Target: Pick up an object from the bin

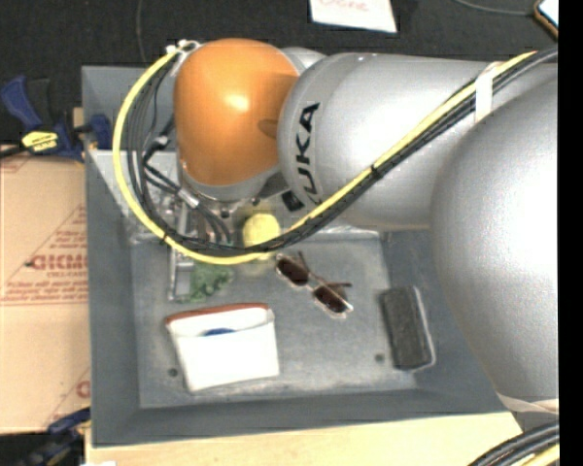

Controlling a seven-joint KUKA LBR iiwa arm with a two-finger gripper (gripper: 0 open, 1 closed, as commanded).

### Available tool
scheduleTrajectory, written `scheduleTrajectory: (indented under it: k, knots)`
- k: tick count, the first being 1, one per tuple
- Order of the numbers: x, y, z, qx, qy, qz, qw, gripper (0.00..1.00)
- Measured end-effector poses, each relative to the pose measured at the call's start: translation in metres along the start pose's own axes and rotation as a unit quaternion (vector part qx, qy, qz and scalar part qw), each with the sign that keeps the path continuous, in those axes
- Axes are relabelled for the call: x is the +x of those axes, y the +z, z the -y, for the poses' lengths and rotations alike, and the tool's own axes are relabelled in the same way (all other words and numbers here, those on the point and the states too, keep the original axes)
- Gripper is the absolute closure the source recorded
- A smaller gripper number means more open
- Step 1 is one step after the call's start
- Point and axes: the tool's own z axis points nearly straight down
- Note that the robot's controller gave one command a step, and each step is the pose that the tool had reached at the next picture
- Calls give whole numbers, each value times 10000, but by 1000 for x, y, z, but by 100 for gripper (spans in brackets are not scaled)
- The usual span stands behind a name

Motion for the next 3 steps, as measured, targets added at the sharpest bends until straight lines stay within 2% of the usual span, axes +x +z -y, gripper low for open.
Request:
scheduleTrajectory:
  k: [1, 2, 3]
  knots:
    - [-2, -5, 1, -9, 28, 41, 10000, 0]
    - [-27, 114, 59, -9, -458, 70, 9989, 0]
    - [-29, 77, 82, -5, -1675, 83, 9858, 0]
